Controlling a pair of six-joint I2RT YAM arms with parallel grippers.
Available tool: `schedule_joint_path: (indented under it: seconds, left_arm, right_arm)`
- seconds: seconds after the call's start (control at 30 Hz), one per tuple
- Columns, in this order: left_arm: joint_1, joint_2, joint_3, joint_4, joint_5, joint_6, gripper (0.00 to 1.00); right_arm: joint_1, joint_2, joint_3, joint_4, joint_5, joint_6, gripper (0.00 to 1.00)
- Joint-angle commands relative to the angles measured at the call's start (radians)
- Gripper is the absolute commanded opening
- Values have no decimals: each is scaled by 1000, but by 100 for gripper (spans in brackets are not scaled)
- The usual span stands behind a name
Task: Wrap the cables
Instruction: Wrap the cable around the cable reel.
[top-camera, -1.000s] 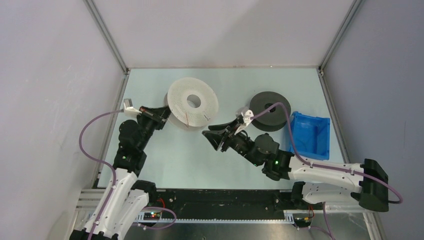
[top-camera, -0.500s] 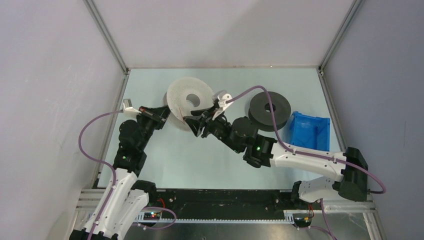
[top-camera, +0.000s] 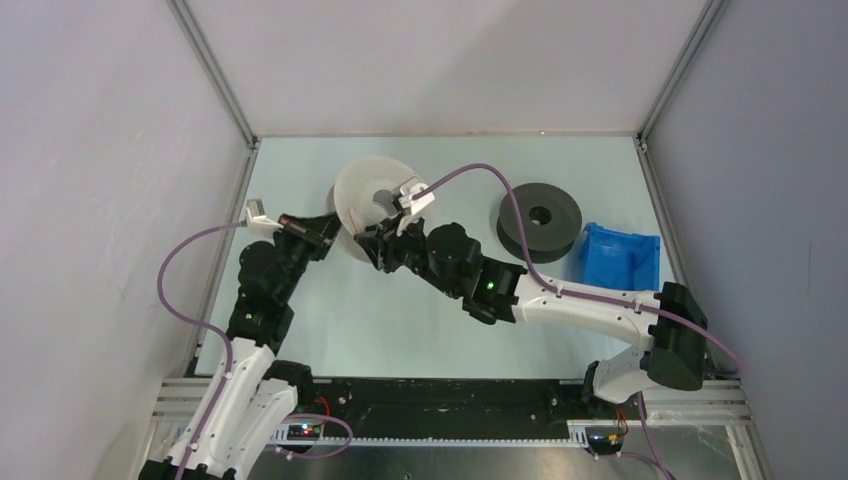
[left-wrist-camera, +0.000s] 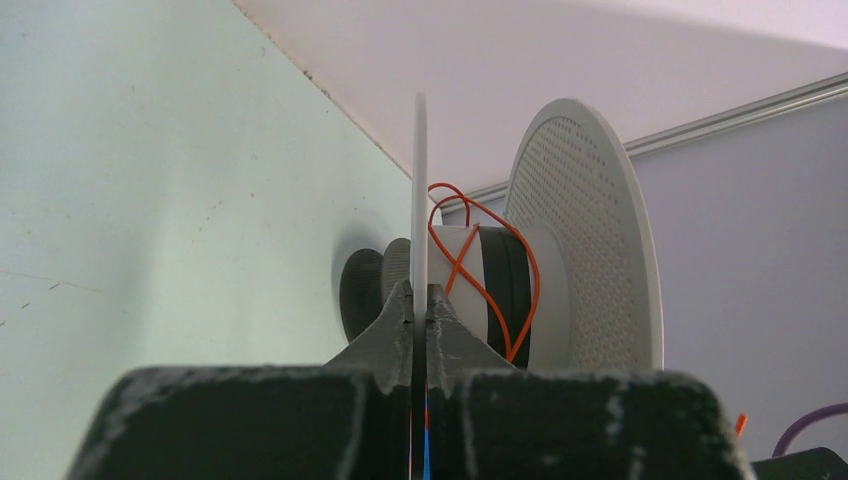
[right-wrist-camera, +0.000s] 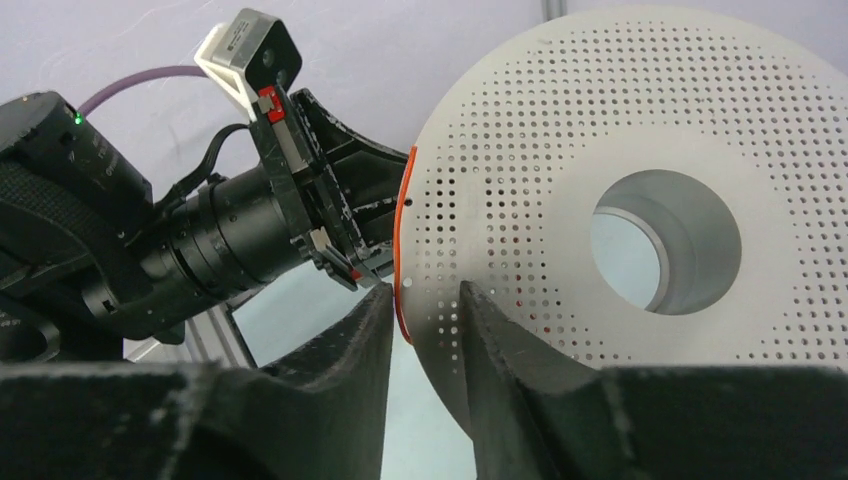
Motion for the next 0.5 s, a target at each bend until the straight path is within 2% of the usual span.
schedule_joint_path:
  seconds: [0.0,0.07,0.27,0.33,0.47]
  left_arm:
    - [-5,-36,0,101,-15,1,0]
    - [-4,-40,-2,101,-17,0,0]
    - [-5,-55,-10,98,-38,-3,0]
    - [-4,-63,-15,97,-57,-19,0]
    - [-5,-76,-19,98,-101,-64,0]
  right_arm:
    - [-7,11,59,-1,19,-1,26]
    - [-7,11,59,-6,32,4,18]
    - [-5,7,59,-29,42,20,4]
    - [-5,5,58,-45,48,30,0]
    - [-3,-11,42,-70,49,63,0]
